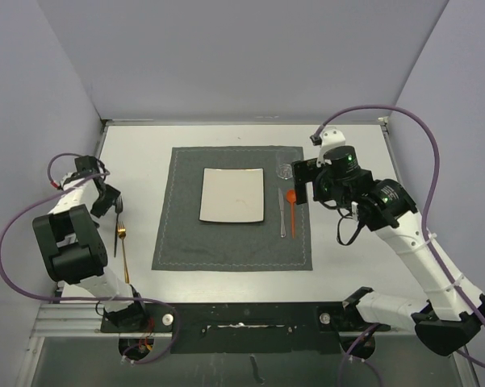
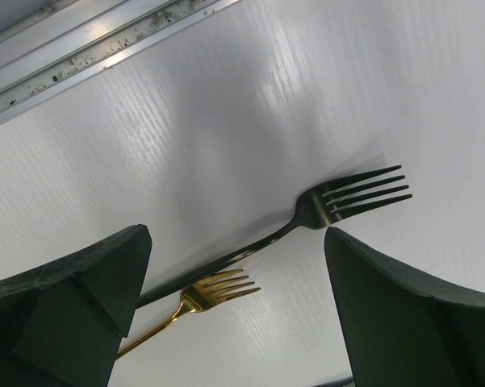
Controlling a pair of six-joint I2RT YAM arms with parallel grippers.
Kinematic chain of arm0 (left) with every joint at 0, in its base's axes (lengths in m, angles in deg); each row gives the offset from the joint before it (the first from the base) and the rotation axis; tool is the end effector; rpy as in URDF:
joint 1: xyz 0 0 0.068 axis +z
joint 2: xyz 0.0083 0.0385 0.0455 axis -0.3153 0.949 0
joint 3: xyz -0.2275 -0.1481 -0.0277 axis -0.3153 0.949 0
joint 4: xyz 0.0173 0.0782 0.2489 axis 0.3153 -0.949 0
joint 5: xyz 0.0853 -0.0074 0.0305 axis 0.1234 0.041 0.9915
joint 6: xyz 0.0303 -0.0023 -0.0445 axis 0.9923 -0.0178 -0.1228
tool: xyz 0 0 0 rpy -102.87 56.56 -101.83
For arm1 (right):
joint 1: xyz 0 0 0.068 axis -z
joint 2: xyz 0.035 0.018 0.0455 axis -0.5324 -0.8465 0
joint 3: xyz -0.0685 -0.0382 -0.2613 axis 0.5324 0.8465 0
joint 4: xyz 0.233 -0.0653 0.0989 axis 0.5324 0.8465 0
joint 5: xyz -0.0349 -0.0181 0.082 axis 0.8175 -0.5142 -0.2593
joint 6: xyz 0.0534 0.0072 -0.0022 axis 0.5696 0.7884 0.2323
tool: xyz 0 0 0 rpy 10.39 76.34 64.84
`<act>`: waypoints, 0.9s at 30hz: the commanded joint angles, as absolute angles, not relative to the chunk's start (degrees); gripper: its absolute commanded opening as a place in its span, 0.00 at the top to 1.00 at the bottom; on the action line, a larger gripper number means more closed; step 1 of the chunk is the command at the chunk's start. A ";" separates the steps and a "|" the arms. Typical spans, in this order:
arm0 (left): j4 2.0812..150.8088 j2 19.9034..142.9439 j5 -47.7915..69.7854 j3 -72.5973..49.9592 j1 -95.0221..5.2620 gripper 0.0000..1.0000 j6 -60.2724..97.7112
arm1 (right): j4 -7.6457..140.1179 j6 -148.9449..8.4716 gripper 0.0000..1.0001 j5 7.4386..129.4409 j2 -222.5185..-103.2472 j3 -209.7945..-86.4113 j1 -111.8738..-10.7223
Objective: Set the dinner table for one person
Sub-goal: Adjust the fork at the center of the board.
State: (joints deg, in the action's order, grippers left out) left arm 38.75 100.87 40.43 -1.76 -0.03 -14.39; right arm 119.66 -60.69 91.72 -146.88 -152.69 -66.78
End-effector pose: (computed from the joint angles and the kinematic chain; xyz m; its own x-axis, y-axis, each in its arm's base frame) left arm 0.3016 0.1135 0.1974 -0.3276 -0.7995 -0.5035 -0.9188 0.3938 -0.0276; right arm 0.1815 0.1135 0.4068 -0.6011 -0.0854 -0.7946 -0.2137 0.9752 0.0569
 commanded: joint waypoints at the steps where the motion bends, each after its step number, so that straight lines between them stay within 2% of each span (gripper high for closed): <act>1: 38.76 104.91 38.48 -3.66 -0.61 0.10 -13.81 | 119.19 -60.17 0.02 92.64 -145.07 -155.15 -67.25; 12: 39.87 109.77 38.61 -6.04 -0.93 0.10 -13.82 | 118.88 -60.59 0.02 93.23 -146.87 -155.71 -67.33; 27: 38.63 121.32 41.17 -16.81 -3.13 0.10 -13.26 | 118.56 -60.81 0.02 94.78 -150.32 -156.31 -67.46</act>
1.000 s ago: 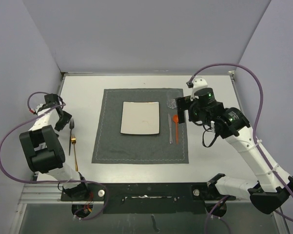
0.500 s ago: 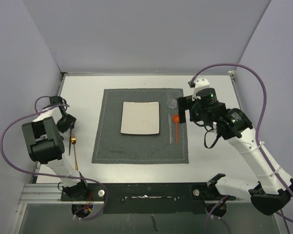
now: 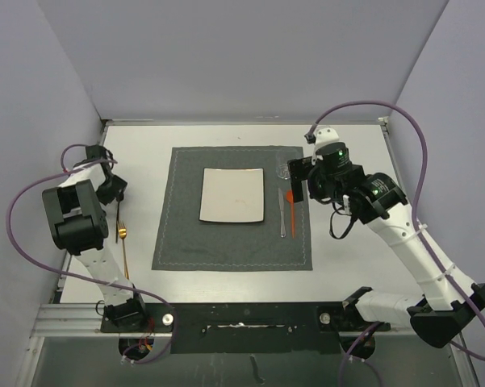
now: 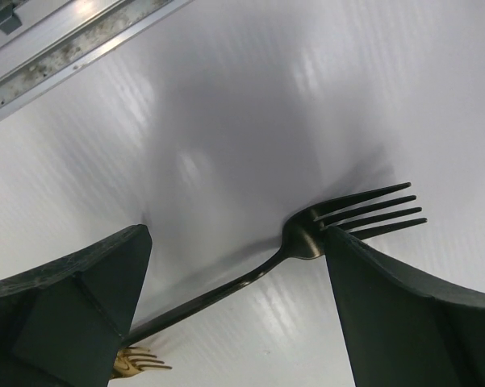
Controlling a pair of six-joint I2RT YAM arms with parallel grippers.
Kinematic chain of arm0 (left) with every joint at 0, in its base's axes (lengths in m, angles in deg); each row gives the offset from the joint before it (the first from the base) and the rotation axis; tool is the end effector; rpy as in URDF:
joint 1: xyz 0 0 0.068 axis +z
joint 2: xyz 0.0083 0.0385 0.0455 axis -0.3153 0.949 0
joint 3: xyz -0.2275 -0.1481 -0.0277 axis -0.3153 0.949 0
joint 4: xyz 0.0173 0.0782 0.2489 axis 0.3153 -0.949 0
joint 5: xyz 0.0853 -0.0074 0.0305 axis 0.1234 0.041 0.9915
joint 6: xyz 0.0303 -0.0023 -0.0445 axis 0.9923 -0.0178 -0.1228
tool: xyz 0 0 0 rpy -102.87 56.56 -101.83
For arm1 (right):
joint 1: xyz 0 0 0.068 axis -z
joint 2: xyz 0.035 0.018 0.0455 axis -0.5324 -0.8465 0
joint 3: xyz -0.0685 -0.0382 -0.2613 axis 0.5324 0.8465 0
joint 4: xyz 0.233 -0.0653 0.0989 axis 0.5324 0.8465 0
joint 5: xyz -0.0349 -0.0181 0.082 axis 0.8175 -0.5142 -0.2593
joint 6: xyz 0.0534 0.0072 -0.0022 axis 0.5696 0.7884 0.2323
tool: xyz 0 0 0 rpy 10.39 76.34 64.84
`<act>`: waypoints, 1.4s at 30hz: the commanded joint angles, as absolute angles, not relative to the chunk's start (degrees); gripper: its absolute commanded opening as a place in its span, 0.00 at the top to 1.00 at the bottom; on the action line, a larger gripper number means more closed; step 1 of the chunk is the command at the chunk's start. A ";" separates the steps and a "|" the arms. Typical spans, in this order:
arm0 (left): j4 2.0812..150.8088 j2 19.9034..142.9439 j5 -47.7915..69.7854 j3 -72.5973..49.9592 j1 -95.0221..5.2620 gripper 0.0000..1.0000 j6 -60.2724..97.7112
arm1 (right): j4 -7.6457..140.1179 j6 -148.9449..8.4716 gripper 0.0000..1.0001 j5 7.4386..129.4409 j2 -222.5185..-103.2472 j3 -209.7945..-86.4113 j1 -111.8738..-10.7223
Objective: Set the dinner table for one person
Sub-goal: Adjust the fork at the center of the board, then pick up the fork at the center of the board.
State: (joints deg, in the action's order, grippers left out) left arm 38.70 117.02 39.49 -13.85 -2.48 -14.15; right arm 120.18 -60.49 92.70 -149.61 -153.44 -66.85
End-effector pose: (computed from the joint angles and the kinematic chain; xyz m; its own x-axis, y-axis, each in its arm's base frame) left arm 0.3630 0.1161 0.1612 -0.4006 -0.7973 -0.4515 -0.8974 0.4409 0.0176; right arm 0.1919 0.1203 0.4006 -0.6262 -0.1012 -0.7731 -0.1986 0.9795 0.0326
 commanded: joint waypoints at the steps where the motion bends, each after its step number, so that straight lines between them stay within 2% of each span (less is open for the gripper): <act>1: 38.57 122.05 41.41 -17.62 -3.31 0.10 -13.06 | 118.49 -60.79 0.02 95.03 -150.54 -156.32 -67.44; 10: 35.19 125.99 41.98 -25.39 -4.56 0.09 -11.09 | 118.73 -61.10 0.02 95.67 -152.51 -156.93 -67.46; 18: 33.44 118.64 41.08 -24.66 -4.90 0.09 -9.27 | 118.86 -60.43 0.02 95.17 -150.93 -156.71 -67.42; 29: 28.00 99.37 38.83 -15.90 -3.91 0.07 -6.96 | 119.17 -59.11 0.02 93.81 -147.42 -157.08 -68.29; 33: 25.37 93.70 37.42 -9.05 -3.97 0.07 -8.25 | 119.61 -58.85 0.02 93.44 -147.38 -158.05 -68.55; 42: 21.71 94.49 39.84 -0.47 -3.94 0.06 -15.61 | 123.82 -58.64 0.02 92.63 -146.97 -161.65 -68.93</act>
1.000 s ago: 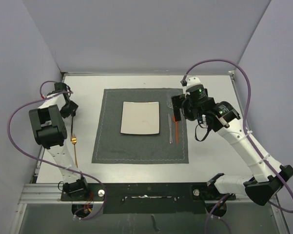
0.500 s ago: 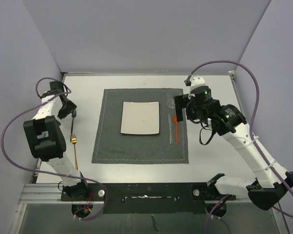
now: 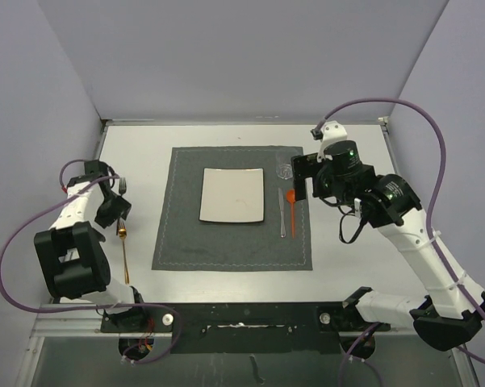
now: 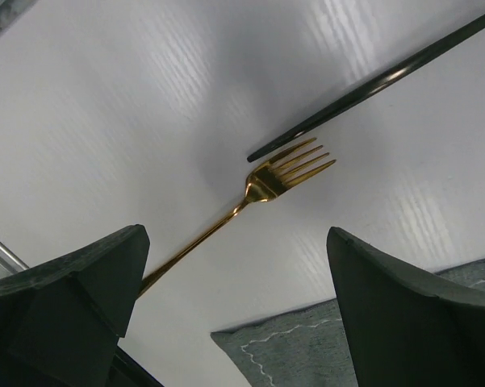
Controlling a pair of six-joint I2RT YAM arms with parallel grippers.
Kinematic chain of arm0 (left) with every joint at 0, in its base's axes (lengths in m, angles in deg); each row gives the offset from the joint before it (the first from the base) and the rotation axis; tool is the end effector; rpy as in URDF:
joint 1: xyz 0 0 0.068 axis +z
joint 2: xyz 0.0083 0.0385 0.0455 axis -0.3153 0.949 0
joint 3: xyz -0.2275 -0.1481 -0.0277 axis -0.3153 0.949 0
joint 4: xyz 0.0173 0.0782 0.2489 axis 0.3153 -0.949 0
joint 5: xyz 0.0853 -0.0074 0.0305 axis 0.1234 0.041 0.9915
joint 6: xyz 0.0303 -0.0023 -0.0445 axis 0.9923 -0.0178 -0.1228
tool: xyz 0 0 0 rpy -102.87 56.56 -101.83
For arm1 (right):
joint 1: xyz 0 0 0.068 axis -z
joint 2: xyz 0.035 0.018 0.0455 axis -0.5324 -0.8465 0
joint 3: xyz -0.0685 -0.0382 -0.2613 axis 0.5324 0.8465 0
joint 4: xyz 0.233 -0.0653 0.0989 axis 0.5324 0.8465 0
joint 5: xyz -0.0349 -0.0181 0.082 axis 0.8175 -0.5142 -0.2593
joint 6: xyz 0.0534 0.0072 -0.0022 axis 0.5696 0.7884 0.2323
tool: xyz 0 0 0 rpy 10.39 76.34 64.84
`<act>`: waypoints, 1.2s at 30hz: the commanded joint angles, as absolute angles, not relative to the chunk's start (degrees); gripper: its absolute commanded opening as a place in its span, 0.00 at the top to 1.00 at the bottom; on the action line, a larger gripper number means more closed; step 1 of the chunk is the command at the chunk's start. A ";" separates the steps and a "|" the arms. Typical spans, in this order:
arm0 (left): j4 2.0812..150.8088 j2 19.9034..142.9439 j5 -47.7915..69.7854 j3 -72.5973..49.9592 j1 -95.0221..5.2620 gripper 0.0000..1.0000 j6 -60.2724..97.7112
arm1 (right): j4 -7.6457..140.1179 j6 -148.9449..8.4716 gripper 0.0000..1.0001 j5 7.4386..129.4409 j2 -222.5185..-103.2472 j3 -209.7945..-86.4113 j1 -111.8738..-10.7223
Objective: Set the dinner table for one person
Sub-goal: Pick up the fork at the center of the board.
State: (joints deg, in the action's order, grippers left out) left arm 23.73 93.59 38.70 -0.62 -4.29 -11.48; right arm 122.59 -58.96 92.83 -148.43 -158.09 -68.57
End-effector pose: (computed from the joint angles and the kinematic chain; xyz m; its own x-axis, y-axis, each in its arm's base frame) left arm 0.2687 0.0796 0.2187 -0.5016 -0.7736 -0.3872 -0.8554 0.5104 0.0884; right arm 0.1773 0.1178 0.4258 -0.5903 -0.0659 -0.8045 -0.2127 0.9741 0.0763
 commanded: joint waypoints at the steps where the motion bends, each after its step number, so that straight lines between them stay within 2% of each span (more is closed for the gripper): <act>1: 21.64 94.50 39.84 0.03 -4.01 0.06 -16.16 | 124.01 -58.72 0.02 92.79 -146.86 -161.98 -68.91; 14: 24.00 94.89 39.76 7.81 -3.62 0.05 -18.04 | 125.75 -58.71 0.02 93.27 -147.15 -164.18 -68.92; 36: 26.78 103.00 41.81 1.91 -2.20 0.05 -18.04 | 125.59 -58.59 0.02 94.42 -148.91 -164.08 -69.02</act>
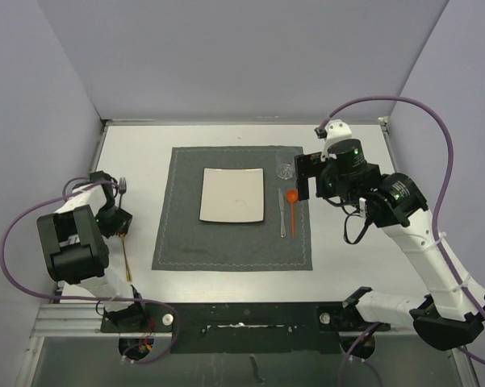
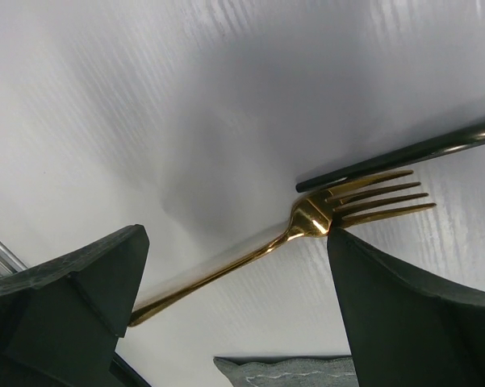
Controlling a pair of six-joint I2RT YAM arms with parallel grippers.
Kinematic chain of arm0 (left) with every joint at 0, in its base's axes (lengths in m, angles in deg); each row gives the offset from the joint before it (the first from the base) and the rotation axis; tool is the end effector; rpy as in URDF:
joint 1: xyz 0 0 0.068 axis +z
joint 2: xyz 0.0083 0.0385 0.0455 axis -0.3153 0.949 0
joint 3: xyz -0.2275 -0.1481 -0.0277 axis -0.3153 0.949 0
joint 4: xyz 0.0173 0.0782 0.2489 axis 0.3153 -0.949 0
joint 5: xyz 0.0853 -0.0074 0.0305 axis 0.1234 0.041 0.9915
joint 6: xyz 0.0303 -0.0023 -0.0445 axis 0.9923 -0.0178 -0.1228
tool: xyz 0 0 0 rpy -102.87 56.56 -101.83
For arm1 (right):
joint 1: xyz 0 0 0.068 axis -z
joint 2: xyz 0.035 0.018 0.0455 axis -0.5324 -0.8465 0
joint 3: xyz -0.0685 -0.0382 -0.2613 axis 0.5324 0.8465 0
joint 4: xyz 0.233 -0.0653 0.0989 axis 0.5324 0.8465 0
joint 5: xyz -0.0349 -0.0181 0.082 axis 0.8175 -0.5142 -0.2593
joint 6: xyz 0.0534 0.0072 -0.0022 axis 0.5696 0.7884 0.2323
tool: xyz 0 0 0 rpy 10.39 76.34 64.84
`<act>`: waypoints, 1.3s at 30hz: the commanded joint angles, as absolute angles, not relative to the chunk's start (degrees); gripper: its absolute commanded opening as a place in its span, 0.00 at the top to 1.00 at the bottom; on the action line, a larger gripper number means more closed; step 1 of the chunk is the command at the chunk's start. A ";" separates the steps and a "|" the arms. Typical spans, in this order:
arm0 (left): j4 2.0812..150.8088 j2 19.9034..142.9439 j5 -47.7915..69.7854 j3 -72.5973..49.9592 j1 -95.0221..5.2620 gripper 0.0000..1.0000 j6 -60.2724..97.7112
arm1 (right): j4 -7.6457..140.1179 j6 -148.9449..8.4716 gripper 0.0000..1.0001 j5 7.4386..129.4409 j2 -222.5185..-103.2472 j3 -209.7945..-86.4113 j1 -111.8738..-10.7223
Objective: Set the dinner table for one person
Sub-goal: Pick up the fork at the center of the board.
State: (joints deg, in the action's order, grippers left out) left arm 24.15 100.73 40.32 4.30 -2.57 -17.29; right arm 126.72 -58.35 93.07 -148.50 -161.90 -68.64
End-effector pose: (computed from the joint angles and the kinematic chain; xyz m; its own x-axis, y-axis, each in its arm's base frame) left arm 0.2606 0.0870 0.1653 -0.4537 -0.8445 -0.2846 -0.8883 0.4027 0.2210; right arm 0.1696 0.1123 0.4389 -0.5958 -0.0592 -0.8010 -0.2040 0.9757 0.0797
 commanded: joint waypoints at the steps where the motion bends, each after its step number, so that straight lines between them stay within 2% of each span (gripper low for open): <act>1: 27.24 103.38 41.62 1.80 -2.13 0.05 -17.93 | 125.65 -58.66 0.02 94.57 -148.99 -164.05 -69.02; 7: 27.55 106.74 41.43 -0.31 -2.31 0.05 -17.89 | 125.07 -59.40 0.02 95.13 -149.32 -163.79 -69.06; 34: 22.20 92.95 46.73 1.97 -3.44 0.04 -16.74 | 124.18 -59.09 0.02 94.31 -148.53 -160.80 -69.07; 39: 20.03 94.93 46.97 1.87 -2.40 0.04 -17.23 | 124.14 -58.94 0.02 93.63 -148.25 -160.97 -68.98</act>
